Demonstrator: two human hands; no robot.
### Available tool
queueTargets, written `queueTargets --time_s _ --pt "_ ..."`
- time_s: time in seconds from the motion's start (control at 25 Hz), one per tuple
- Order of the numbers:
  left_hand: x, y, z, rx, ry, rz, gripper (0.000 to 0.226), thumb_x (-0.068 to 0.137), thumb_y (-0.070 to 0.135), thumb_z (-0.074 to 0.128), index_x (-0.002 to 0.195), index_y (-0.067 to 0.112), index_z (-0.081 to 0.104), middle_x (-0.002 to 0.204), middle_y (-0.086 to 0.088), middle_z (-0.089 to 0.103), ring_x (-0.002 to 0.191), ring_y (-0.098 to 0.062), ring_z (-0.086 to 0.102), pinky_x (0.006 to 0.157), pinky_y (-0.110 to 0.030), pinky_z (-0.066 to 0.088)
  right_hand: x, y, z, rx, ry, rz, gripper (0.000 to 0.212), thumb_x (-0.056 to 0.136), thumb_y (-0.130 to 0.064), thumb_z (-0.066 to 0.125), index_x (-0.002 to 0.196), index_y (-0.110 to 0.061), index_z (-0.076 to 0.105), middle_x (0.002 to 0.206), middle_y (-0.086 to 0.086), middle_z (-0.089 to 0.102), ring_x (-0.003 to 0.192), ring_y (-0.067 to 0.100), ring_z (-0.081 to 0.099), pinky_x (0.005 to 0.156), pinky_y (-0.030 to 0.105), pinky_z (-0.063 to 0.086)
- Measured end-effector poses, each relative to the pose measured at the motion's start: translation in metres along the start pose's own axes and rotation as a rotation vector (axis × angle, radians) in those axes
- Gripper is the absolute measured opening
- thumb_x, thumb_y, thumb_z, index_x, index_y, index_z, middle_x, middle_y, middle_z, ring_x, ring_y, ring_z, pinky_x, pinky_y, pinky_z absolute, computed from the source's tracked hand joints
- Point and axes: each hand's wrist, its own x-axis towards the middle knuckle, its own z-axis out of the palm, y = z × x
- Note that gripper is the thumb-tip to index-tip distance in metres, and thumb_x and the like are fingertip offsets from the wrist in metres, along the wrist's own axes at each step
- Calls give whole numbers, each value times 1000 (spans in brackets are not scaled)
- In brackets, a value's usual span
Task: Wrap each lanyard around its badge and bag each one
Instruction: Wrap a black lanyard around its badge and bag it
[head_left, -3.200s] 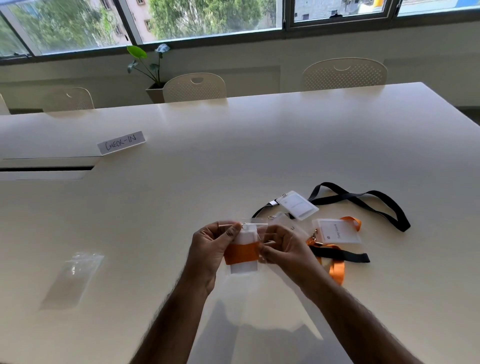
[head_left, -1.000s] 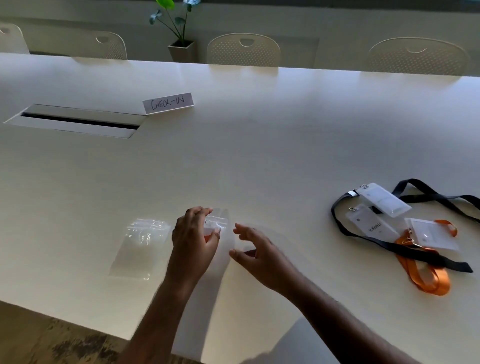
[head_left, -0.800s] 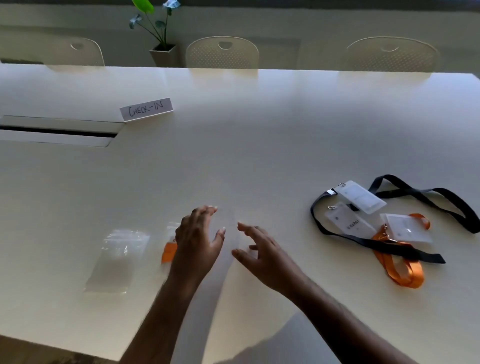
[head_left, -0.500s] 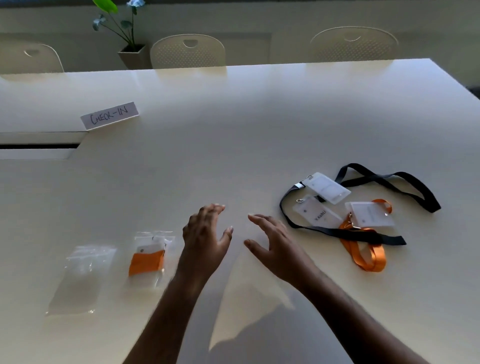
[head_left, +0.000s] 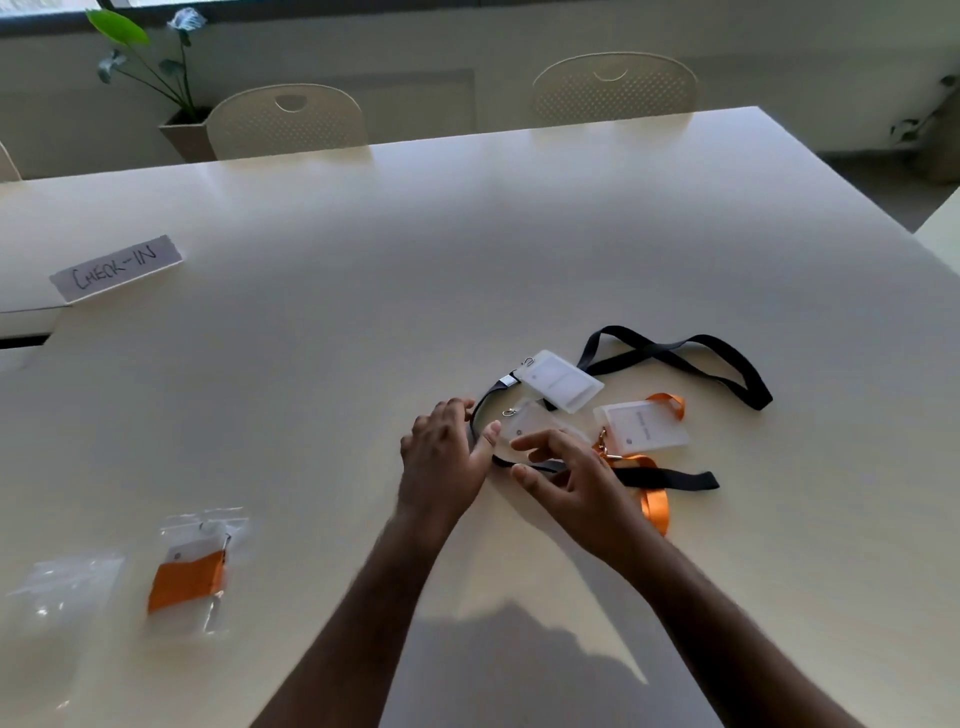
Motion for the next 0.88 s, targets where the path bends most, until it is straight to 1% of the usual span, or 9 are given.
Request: queueTargets --time_s 0.12,0.28,0.4,0.52,0.6,0.68,0.76,0.84,0.88 --pt "20 12 5 100 7 -62 48 100 52 55 134 18 55 128 -2 65 120 -28 61 100 -45 44 -5 3 -15 73 -9 19 20 99 -30 68 118 -26 68 116 -11 65 101 -7 64 79 12 52" --pt "38 11 2 161 33 -129 21 99 40 58 106 21 62 107 -3 72 104 -32 69 91 -41 43 -5 7 -28 151 -24 25 14 100 -27 67 114 -24 69 105 -8 68 94 -2 68 75 13 52" --pt "41 13 -5 119 66 -157 16 98 34 58 95 19 63 99 -3 74 100 -33 69 91 -42 43 -4 7 -32 180 -42 28 14 100 -27 67 114 -22 69 100 -12 67 90 -6 66 73 13 52" --pt "37 20 -18 15 147 -172 14 98 30 59 90 19 60 90 -2 73 94 -35 68 90 -43 45 0 7 -31 203 -46 22 12 100 -28 68 111 -25 71 97 -11 69 90 -1 68 77 23 58" --pt "31 23 -29 -43 189 -150 14 97 31 59 88 20 56 83 3 73 90 -34 68 90 -43 49 4 6 -27 225 -65 25 12 100 -30 68 110 -26 72 99 -8 72 90 3 70 79 29 61" --pt "22 26 -38 -97 216 -105 16 96 35 56 87 23 54 79 6 73 84 -27 71 90 -47 53 7 2 -22 223 -72 23 12 101 -30 68 110 -25 73 98 -8 73 86 0 69 74 22 58" --pt "10 31 -48 -137 228 -68 18 93 41 52 86 25 53 76 8 73 79 -22 71 88 -49 55 9 -3 -17 201 -15 -4 11 101 -27 67 106 -21 74 91 -9 72 73 -3 64 61 13 48" --pt "-4 32 -55 -157 235 -41 20 92 45 51 86 26 54 74 9 72 76 -19 70 86 -50 56 13 -7 -10 187 49 -28 12 102 -27 66 99 -19 73 84 -7 68 64 1 58 55 13 41" --pt "-11 33 -58 -160 234 -27 20 93 44 52 86 26 54 72 9 71 74 -19 70 85 -50 56 15 -8 -7 199 44 -28 15 103 -29 64 98 -18 73 85 -5 69 68 4 60 58 15 44"
